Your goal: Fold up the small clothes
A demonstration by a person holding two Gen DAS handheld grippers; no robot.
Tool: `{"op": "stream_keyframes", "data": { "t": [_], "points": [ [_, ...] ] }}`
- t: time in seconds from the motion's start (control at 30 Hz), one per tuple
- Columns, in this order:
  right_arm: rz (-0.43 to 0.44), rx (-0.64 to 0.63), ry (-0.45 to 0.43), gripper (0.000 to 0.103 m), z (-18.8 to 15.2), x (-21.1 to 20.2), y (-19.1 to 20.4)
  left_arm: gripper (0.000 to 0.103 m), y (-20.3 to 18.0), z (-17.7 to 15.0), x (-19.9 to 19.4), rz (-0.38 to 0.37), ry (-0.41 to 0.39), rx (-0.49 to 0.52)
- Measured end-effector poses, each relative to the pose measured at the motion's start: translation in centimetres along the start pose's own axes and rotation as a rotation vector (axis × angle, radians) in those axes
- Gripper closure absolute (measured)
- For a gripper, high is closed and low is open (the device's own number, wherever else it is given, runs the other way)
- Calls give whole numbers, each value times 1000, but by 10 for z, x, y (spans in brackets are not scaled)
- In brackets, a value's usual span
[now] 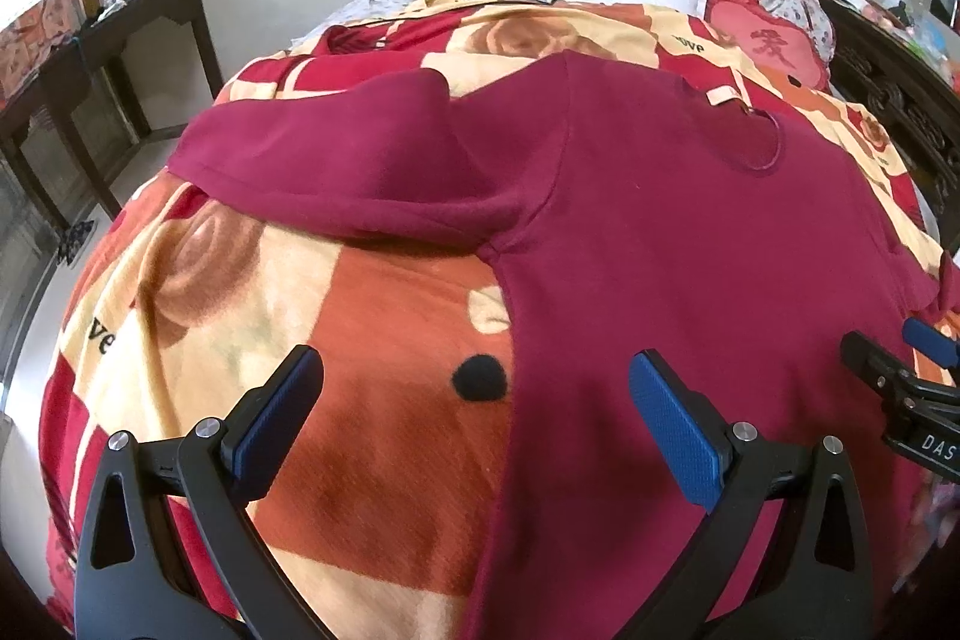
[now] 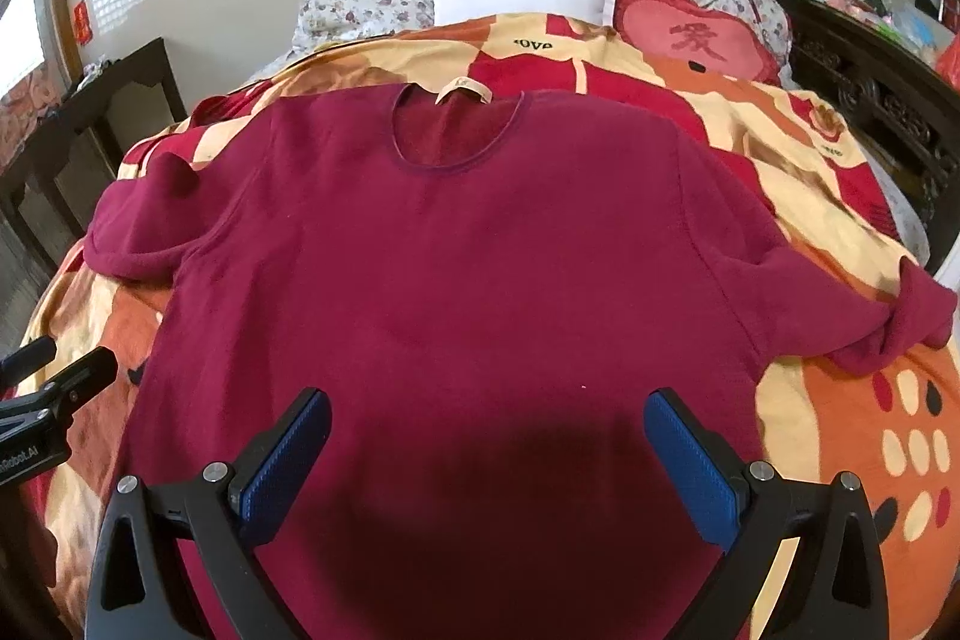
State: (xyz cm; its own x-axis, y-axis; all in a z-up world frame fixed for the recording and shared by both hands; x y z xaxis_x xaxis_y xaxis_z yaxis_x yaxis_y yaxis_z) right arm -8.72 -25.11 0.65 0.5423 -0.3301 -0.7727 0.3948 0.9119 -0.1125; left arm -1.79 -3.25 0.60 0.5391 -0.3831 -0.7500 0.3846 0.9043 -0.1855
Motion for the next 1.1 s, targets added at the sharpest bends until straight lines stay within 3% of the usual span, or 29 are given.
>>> {"op": "stream_keyframes", "data": {
  "t": [0.33,0.47,0.7,0.9,1.0,1.1],
  "points": [
    [4,-18,-5,0,5,6,11,1,20,10,-3,-5,-4,-23],
    [25,-15,-2,0,7,9,16,1,54,25,-10,-59,-24,-133],
    [50,-25,0,0,11,10,28,1,147,65,-23,-28,-112,-313],
    [67,-50,22,0,11,13,38,2,245,86,-1,-24,-185,-592],
    [70,-64,27,0,12,14,41,9,277,90,15,-45,-202,-692],
    [82,-68,38,0,15,16,46,12,290,95,35,-54,-173,-726]
  ]
}}
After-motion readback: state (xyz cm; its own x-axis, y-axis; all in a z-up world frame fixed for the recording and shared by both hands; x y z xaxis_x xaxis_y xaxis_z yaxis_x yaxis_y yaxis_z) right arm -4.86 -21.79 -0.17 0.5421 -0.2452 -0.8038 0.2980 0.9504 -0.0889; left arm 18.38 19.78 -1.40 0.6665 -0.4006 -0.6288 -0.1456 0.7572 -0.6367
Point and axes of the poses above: each gripper's, at about its wrist camera, not at the fingertips, and x roughly the way its jaws point, y to its left, z to its top, the point moved 8 cm from there along x, roughly the way its jaws point, and after that the axes turned 14 degrees about -z, right-handed, at the moved point
